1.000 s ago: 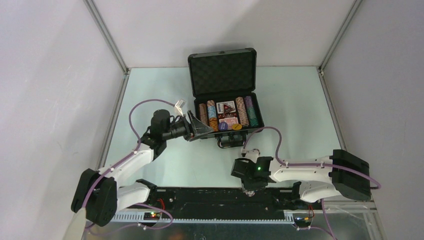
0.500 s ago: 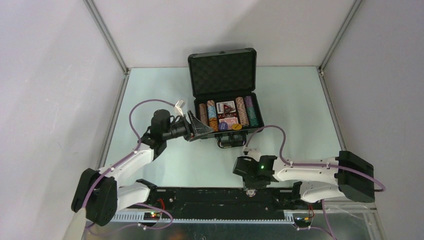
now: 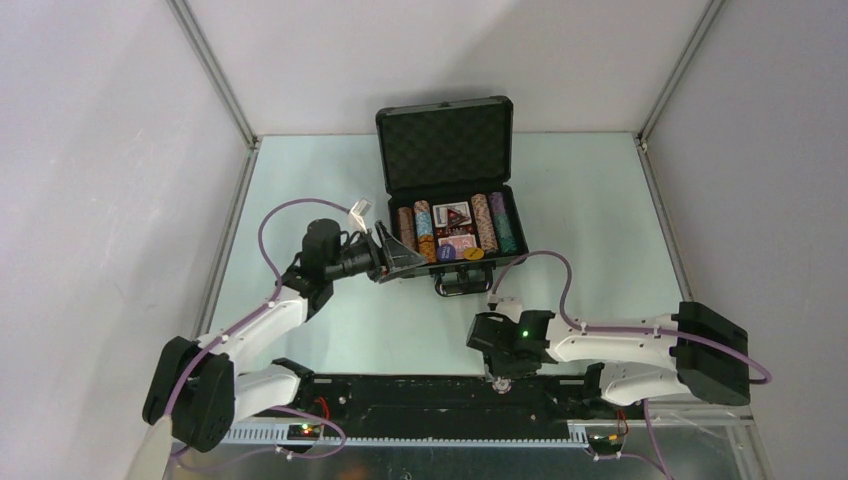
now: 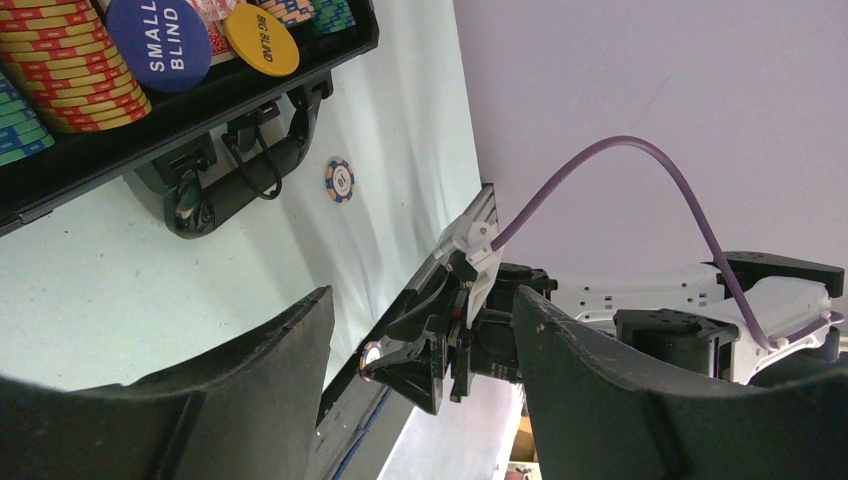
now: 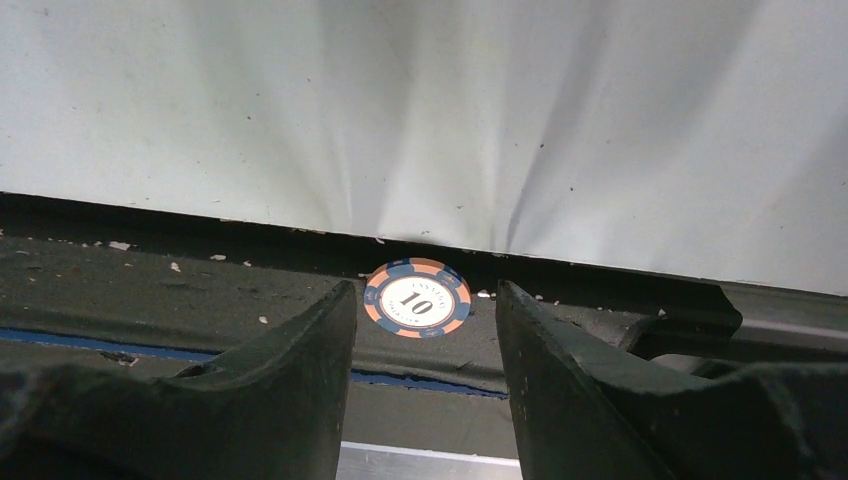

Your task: Pack up texas hold em set

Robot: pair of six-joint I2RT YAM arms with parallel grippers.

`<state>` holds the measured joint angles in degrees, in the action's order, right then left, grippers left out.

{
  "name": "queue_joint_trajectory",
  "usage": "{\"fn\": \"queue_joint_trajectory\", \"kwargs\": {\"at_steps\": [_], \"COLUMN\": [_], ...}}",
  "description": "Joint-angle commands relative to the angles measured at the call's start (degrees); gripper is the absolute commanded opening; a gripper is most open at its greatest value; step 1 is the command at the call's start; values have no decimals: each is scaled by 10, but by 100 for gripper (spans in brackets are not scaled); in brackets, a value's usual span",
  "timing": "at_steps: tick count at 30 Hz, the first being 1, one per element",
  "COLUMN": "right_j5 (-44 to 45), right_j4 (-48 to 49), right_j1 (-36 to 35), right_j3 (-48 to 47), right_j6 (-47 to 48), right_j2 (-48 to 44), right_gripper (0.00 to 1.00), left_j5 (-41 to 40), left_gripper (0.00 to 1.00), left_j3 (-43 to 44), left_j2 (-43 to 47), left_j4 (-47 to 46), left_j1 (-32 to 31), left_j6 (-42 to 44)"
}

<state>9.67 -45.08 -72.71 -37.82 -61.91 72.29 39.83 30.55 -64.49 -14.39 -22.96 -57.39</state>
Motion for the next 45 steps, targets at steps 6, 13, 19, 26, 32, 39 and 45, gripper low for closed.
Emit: {"fn": "queue_joint_trajectory", "kwargs": {"at_steps": [6,13,19,26,32,39,45], "right_j5": [-12,-20,-23,-27,-15,13,29], "right_j4": [-5,4,10,18,13,-5,-12], "right_j1": [-16,-25,-25,-28,-28,-24,-22], "right_j3": [1,9,9,9,6,-9,-19], "right_j6": [-7,-12,-7,-2,-2,-3,-5], "right_j2": [20,21,27,41,27,14,0], "right_gripper": [58,58,54,52,45,44,44], "left_j5": [11,10,10,9,9,9,9], "left_gripper": [71,71,71,71,71,71,71], "left_j3": [14,14,14,14,14,14,16], "left_j2": [2,0,0,-1,-5,-5,-5], "left_j4": [-10,-11,-11,-11,-11,-10,-10], "left_j1": [3,2,2,3,3,3,3], "left_j6": [15,14,14,14,14,14,13]}}
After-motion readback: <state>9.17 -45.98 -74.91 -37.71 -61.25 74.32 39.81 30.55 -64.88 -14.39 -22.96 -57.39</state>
